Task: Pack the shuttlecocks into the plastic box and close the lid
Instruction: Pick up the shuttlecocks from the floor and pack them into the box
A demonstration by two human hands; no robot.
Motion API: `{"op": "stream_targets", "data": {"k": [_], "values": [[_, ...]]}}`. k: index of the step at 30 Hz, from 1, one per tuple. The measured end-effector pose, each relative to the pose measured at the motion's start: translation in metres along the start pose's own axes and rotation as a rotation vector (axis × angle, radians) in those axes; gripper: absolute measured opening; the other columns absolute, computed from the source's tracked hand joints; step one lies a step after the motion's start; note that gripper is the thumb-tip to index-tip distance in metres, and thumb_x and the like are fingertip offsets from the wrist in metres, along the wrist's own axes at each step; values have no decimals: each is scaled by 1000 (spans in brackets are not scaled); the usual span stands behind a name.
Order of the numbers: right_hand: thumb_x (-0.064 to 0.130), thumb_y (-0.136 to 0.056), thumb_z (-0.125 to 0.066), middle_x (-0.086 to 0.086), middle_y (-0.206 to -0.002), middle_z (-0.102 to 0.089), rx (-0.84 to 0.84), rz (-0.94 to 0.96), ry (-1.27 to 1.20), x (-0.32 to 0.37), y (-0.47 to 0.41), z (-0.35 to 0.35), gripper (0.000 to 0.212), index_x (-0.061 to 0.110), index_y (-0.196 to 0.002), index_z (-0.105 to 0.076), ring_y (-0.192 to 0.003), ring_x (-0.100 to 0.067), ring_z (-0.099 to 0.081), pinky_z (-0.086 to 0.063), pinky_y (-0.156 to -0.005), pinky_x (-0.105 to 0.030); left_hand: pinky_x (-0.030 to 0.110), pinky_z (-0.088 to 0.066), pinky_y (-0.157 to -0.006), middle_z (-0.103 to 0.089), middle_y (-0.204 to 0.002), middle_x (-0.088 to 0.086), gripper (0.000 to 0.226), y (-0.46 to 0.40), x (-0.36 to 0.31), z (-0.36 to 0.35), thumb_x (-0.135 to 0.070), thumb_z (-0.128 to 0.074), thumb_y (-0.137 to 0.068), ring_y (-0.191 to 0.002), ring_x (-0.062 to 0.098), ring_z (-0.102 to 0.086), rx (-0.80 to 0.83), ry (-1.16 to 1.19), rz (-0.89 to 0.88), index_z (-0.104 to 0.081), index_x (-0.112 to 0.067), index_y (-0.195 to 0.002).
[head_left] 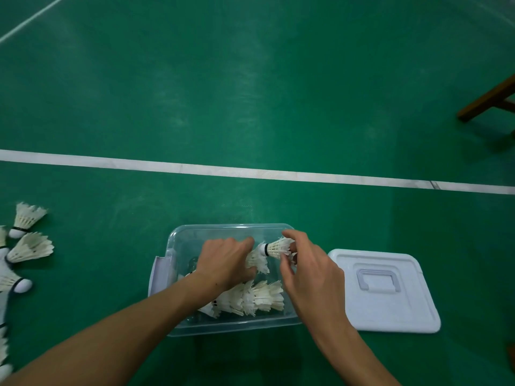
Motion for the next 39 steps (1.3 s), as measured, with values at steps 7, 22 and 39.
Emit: {"op": "stream_targets", "data": {"k": [7, 22, 39], "values": [[16, -83, -82, 2, -88, -73, -20, -9, 47, -4, -3, -1, 46, 24, -124, -63, -75, -25, -68, -50, -53, -36, 28, -41, -61, -65, -80, -6, 49, 11, 21, 5, -73, -55, -91, -70, 17, -62, -53, 37, 36, -51, -36, -122], [3, -95, -70, 5, -82, -63, 379, -105, -216, 10, -14, -86, 59, 21, -146, -45, -70, -8, -54, -43, -54, -25, 29, -55, -67, -72, -82, -5, 55, 24, 28, 10, -76, -48, -93, -72, 14, -68, -95, 74, 37, -50, -39, -134], [2, -100, -53, -1, -132, -66, 376, -192, -318, -11, -22, -61, 44, 22, -140, -54, -115, -20, -64, -55, -98, -41, 31, -40, -63, -75, -97, 2, 71, 11, 5, -6, -81, -50, -90, -73, 25, -61, -16, -58, -19, -45, -30, -140]]}}
Point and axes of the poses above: each hand's wrist, its own y-axis away from the middle knuckle, its own z-axis out of the back of the hand, x = y × z, the point moved 9 cm from there along -y, towards the middle knuckle
